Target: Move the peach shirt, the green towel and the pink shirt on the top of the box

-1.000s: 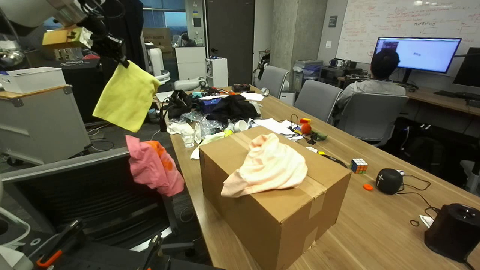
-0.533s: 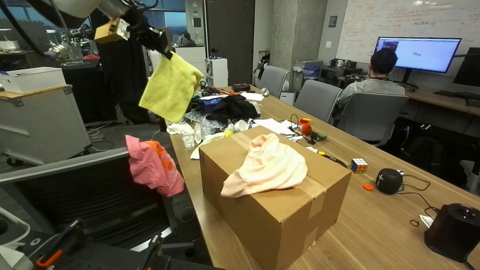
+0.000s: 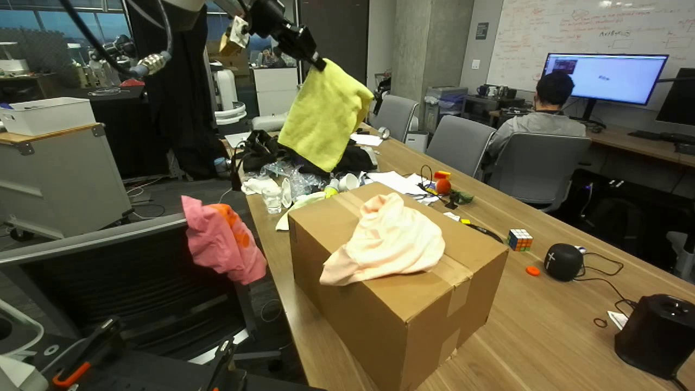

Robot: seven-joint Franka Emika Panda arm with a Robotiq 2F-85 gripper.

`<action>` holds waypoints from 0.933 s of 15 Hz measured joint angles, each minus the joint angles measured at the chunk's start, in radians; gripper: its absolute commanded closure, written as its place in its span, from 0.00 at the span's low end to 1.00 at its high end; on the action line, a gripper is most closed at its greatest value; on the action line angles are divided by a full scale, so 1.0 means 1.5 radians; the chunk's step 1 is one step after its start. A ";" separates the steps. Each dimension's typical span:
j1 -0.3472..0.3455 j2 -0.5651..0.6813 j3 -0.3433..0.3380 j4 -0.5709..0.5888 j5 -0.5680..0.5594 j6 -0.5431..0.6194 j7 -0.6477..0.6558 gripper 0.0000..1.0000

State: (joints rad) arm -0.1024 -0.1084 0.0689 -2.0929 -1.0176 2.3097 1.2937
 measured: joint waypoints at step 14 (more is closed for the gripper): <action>-0.041 -0.002 -0.129 0.014 -0.093 -0.105 0.110 0.55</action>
State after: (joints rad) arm -0.1640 -0.1117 -0.1251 -2.0712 -1.1568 2.1518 1.4583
